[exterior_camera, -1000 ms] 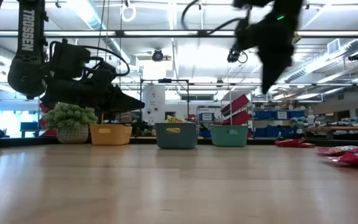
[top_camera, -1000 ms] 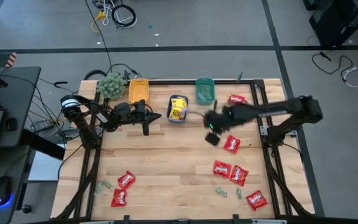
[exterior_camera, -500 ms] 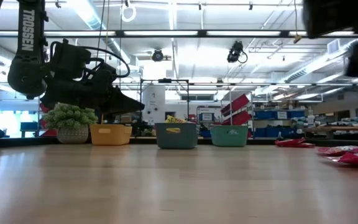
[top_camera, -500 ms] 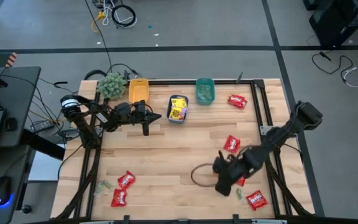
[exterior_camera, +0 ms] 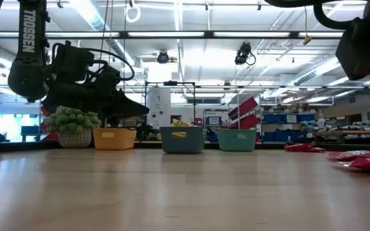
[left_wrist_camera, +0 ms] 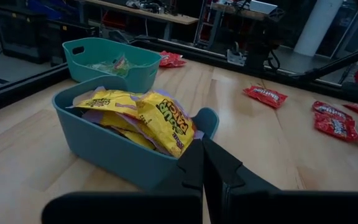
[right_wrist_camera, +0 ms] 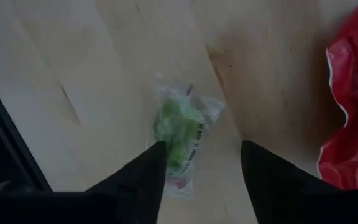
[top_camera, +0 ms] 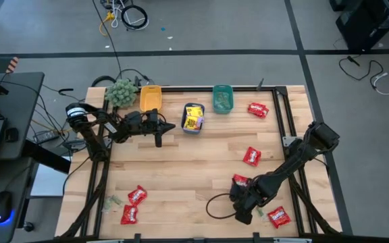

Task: Sort candy
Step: Put the green gummy into the green bin

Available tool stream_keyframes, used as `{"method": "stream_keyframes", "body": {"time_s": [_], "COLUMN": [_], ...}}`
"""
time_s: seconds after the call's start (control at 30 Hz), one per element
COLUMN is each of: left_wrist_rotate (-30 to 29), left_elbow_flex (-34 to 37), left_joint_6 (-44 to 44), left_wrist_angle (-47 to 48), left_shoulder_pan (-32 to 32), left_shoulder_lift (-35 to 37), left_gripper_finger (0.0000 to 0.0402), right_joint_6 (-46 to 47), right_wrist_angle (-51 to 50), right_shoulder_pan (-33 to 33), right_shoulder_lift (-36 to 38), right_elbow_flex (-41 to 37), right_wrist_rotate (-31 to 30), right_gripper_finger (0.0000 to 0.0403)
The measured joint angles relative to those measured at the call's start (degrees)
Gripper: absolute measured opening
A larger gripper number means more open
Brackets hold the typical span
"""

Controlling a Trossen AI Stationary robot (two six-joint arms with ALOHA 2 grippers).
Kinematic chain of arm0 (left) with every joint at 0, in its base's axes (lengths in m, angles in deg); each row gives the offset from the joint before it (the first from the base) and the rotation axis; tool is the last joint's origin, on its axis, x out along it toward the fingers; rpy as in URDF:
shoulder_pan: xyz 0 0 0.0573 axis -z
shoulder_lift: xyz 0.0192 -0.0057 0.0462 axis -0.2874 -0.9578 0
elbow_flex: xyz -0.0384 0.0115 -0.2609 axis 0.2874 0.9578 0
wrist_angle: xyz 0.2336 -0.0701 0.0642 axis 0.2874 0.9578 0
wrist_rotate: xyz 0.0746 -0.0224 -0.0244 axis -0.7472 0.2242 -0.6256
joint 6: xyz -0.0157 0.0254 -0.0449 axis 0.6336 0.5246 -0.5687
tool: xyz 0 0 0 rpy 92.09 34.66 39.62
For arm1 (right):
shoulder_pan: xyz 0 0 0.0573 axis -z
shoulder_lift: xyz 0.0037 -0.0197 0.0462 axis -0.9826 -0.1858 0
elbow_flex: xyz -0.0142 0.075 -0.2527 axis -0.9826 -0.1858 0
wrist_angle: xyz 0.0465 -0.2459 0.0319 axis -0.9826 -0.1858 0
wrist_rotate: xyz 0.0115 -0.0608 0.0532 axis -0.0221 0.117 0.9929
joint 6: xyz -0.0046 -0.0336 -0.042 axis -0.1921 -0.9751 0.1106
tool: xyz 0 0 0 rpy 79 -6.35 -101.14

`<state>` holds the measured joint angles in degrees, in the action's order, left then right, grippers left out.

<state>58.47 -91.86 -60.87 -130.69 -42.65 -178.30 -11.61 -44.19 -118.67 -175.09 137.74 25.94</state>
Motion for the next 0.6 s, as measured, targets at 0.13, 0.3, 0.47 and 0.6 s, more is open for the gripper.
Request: {"method": "stream_keyframes", "body": {"time_s": [0.13, 0.3, 0.47, 0.6], "left_wrist_rotate": [0.0, 0.0, 0.0, 0.0], "left_elbow_flex": [0.0, 0.0, 0.0, 0.0], "left_joint_6": [0.0, 0.0, 0.0, 0.0], "left_wrist_angle": [0.1, 0.1, 0.2, 0.2], "left_shoulder_pan": [0.0, 0.0, 0.0, 0.0], "left_shoulder_lift": [0.0, 0.0, 0.0, 0.0], "left_gripper_finger": [0.0001, 0.0001, 0.0001, 0.0001], "right_joint_6": [-1.3, -4.2, -6.4, -11.8], "right_wrist_angle": [0.6, 2.2, 2.5, 0.3], "right_shoulder_pan": [0.1, 0.7, 2.3, 5.7], "right_shoulder_lift": [0.6, 0.8, 1.1, 3.0], "right_elbow_flex": [-0.1, -0.1, 0.2, 2.5], "right_wrist_rotate": [-0.8, -0.7, -0.2, -2.8], "right_gripper_finger": [0.0132, 0.0016, 0.0006, 0.0003]}}
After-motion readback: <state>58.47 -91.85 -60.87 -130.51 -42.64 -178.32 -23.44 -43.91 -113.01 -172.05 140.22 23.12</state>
